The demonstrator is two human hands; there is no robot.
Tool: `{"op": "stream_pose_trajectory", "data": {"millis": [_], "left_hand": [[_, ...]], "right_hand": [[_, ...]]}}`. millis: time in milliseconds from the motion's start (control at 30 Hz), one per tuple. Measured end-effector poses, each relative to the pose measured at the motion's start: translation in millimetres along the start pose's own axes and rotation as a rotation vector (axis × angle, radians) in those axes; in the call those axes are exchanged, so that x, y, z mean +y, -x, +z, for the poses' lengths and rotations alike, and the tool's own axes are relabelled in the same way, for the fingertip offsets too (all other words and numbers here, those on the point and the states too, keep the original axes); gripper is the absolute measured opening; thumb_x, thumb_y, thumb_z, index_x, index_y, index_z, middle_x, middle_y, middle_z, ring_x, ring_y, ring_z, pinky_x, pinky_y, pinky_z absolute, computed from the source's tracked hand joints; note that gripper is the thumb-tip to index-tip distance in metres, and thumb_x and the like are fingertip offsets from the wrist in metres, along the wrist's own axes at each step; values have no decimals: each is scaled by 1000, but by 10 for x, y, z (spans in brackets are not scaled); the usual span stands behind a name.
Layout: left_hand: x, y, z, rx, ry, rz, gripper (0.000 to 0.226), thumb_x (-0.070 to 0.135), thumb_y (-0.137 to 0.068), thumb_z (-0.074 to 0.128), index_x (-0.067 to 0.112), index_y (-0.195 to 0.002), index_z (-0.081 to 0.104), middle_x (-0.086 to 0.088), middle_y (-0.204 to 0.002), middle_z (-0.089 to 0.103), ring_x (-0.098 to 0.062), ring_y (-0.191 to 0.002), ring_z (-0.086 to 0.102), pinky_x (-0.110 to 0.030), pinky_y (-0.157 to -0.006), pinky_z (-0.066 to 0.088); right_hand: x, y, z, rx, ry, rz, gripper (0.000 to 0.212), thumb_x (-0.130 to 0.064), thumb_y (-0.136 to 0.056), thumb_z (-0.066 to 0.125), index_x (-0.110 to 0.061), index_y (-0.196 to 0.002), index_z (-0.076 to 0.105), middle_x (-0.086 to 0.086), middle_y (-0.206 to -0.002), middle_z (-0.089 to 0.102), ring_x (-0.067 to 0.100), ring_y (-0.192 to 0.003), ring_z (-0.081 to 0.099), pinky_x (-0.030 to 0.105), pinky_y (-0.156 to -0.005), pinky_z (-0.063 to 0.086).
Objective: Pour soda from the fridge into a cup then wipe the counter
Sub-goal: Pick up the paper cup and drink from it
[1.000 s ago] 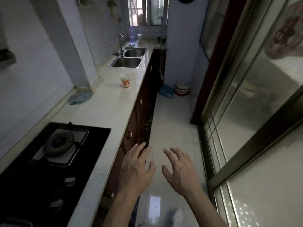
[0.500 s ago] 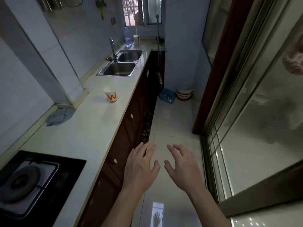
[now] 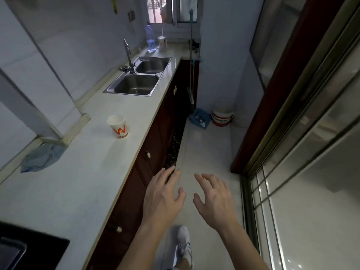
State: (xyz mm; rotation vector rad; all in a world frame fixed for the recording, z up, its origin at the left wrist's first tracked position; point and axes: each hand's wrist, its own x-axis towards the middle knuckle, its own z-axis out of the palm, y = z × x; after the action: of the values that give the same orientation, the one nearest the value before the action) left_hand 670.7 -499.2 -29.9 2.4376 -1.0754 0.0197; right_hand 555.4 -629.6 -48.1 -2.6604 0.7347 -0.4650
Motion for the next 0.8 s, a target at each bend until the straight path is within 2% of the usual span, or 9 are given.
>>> {"op": "stream_pose_trajectory", "data": {"millis": [200,367,533,800], "left_hand": [[-246,-1337,123,-2,22,18,56,30,-90,63,23,-144,50,2,-148,49,-19,-139,41,-29,-111,28],[-534,-2343,134,60,42,3,56,27,-89,66,21,-142,52,0,-146,52,-24,-136,45,-40,-111,41],[-752,-2936,124,61,28,-39,56,28,-89,64,21,-143,51,-1,-146,51,-23,-135,46,-44,-107,46],[-1228,-3745,100,92,-88,-237,55,32,-89,65,23,-142,51,0,-143,54,-20,-131,49,-38,-105,44]], "right_hand": [[153,-1463,38,0,36,-12,54,-32,-85,59,-24,-138,50,-1,-127,57,20,-119,52,46,-108,37],[197,-2485,123,-18,54,-28,51,-33,-88,55,-24,-138,50,0,-128,56,21,-121,51,46,-111,34],[162,-3122,304,-39,31,-109,53,-30,-87,60,-23,-138,50,0,-124,59,22,-116,55,46,-108,36],[27,-4278,858,-168,-46,-237,57,-33,-89,56,-23,-144,44,3,-136,54,24,-128,48,49,-113,33]]}}
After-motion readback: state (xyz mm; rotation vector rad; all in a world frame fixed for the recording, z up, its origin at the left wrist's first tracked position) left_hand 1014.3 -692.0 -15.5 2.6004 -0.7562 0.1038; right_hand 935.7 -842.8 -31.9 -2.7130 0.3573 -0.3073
